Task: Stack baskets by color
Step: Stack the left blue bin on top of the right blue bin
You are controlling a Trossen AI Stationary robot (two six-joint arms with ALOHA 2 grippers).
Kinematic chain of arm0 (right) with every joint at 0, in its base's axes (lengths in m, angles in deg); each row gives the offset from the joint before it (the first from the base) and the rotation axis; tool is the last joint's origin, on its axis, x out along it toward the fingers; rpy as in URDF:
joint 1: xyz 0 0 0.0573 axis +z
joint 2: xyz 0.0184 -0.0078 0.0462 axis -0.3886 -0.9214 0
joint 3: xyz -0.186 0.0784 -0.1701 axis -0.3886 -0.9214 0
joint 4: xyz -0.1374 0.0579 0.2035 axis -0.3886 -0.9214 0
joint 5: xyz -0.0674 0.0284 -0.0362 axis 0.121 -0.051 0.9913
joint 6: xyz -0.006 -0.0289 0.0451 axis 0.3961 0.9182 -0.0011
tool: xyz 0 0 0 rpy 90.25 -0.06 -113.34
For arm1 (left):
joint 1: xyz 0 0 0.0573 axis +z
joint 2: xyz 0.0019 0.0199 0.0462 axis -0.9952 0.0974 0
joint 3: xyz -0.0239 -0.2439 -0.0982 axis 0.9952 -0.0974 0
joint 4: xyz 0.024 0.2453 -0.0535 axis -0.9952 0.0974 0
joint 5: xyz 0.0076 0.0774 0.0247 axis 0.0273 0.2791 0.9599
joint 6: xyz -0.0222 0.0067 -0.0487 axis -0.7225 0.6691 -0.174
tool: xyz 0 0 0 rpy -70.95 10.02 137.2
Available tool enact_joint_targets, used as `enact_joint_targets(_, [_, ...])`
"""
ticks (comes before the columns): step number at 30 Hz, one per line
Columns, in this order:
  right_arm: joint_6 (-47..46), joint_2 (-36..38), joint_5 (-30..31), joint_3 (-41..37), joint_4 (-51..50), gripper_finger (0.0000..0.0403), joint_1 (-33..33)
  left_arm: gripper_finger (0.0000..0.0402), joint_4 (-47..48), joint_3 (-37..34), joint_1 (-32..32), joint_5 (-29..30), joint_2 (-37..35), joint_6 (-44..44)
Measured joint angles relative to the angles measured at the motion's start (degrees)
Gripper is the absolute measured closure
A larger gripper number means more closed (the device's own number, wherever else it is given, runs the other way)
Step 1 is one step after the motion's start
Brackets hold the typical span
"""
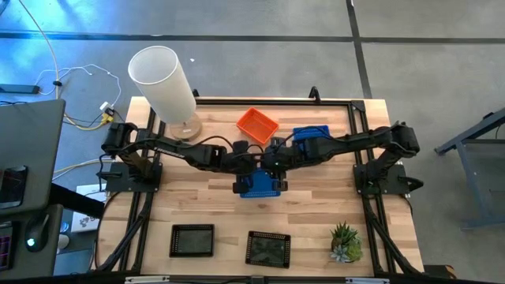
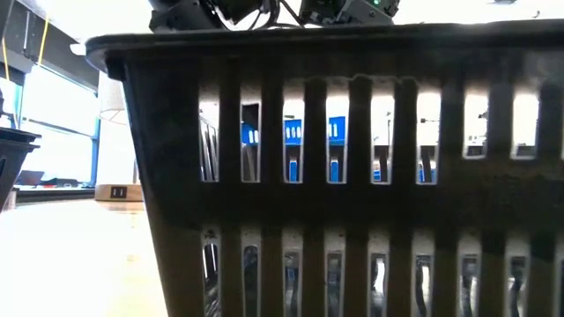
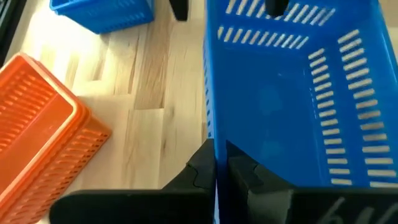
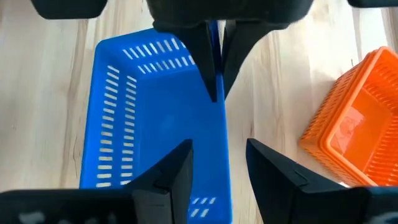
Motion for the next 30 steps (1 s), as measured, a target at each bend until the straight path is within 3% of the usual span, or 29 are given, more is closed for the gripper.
enact_joint_targets(7, [-1.7,0.1,0.1,0.0,-0.8,0.0267,0.2,0.0401,1.6,0.0,-0.1,-0.4,-1.1,0.0])
enact_joint_targets(15, [-1.8,2.6,7.3,0.0,-0.8,0.0267,2.1,0.0401,7.0,0.0,-0.1,-0.2,-2.4,0.1])
enact_joint_targets(21, [-5.7,6.1,7.4,0.0,-1.7,0.0267,2.1,0.0401,8.8,0.0,0.0,2.4,-2.8,0.1])
enact_joint_targets(30, [-7.6,6.0,7.5,0.0,-2.5,0.0267,2.1,0.0401,6.5,0.0,0.1,2.8,-9.0,-0.6])
